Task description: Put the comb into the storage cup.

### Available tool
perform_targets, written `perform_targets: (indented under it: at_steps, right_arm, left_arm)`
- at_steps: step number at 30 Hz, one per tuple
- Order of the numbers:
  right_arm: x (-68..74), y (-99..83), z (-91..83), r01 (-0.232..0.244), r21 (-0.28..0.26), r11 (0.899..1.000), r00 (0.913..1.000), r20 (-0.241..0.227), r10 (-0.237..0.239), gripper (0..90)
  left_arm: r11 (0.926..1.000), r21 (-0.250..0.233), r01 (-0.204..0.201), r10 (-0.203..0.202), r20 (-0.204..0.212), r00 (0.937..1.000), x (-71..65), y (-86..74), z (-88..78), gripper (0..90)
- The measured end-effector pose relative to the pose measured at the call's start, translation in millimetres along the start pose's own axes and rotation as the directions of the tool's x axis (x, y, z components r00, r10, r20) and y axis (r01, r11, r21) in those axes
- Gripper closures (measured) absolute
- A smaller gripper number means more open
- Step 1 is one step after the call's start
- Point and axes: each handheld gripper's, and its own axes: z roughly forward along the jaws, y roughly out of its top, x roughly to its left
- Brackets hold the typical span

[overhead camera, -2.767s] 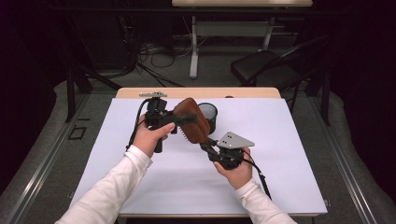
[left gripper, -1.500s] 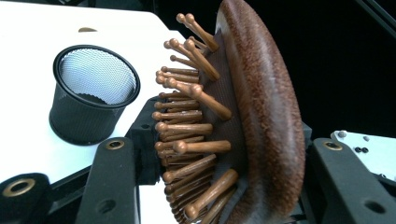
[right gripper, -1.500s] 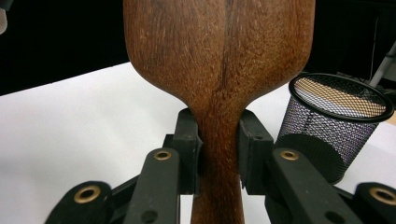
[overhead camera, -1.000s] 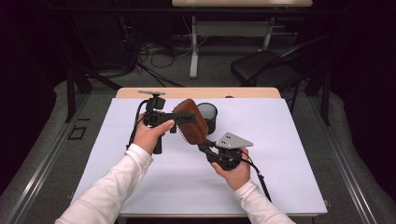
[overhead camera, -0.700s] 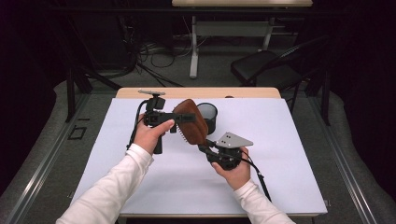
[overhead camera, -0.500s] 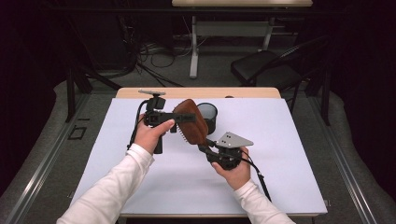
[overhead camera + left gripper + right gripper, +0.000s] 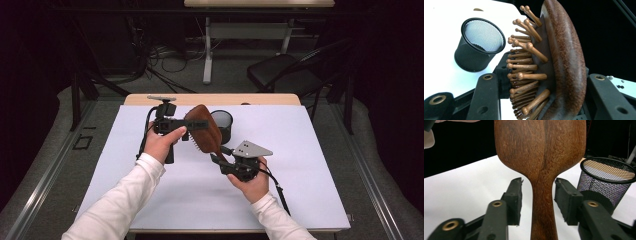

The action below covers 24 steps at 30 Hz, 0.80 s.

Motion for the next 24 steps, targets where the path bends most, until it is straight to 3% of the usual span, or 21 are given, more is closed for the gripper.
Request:
perform_targets:
  at_steps: [11, 24]
  right_arm:
    - [-4.1, 0.6, 1.6, -0.003, -0.009, 1.000, 0.9999, 0.011, 0.004, 44.0]
    - [-2.6, 4.3, -1.6, 0.025, -0.021, 0.999, 0.9991, 0.036, -0.024, 42.1]
  left_arm:
    - [0.9997, -0.023, 0.007, -0.007, -0.005, 1.0000, 2.2, 1.9, -1.8, 50.6]
    - [0.9994, -0.033, 0.004, -0.004, -0.020, 0.9998, 5.8, 3.1, -2.8, 50.5]
